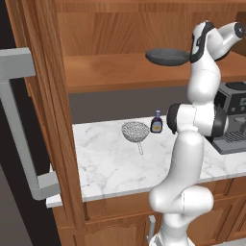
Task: Pick the pan from the cabinet and place it on the stove. Then turn on the stove burner for the pan.
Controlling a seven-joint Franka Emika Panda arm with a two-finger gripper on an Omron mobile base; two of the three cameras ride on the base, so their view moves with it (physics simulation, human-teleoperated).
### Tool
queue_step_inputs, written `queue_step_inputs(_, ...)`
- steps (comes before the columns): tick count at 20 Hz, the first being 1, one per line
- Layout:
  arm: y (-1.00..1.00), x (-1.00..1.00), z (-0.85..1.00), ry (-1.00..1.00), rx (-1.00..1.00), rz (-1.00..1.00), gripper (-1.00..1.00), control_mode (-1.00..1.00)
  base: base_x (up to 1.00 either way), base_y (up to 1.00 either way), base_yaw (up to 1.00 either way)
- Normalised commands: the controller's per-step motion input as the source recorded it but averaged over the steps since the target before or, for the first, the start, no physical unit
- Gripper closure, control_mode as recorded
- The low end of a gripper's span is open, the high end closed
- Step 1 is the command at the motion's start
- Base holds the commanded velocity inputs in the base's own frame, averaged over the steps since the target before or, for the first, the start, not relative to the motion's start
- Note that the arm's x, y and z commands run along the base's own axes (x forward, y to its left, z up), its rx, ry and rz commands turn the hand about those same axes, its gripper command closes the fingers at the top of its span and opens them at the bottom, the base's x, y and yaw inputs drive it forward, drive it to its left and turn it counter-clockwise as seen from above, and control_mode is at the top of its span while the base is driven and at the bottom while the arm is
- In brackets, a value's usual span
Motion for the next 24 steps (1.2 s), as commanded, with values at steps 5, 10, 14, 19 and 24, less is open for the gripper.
queue_step_inputs(5, -0.21, 0.27, -0.21, 0.00, 0.09, 0.00, -1.00, -1.00, 0.00, 0.00, 0.00)
queue_step_inputs(10, -0.29, 0.30, -0.22, 0.00, 0.01, 0.00, -1.00, -1.00, 0.00, 0.00, 0.00)
queue_step_inputs(14, -0.22, 0.30, -0.27, 0.00, -0.01, 0.00, -1.00, -1.00, 0.00, 0.00, 0.00)
queue_step_inputs(19, -0.25, 0.21, -0.28, 0.00, -0.07, 0.00, -1.00, -1.00, 0.00, 0.00, 0.00)
queue_step_inputs(24, -0.24, 0.09, -0.26, 0.00, -0.09, 0.00, -1.00, -1.00, 0.00, 0.00, 0.00)
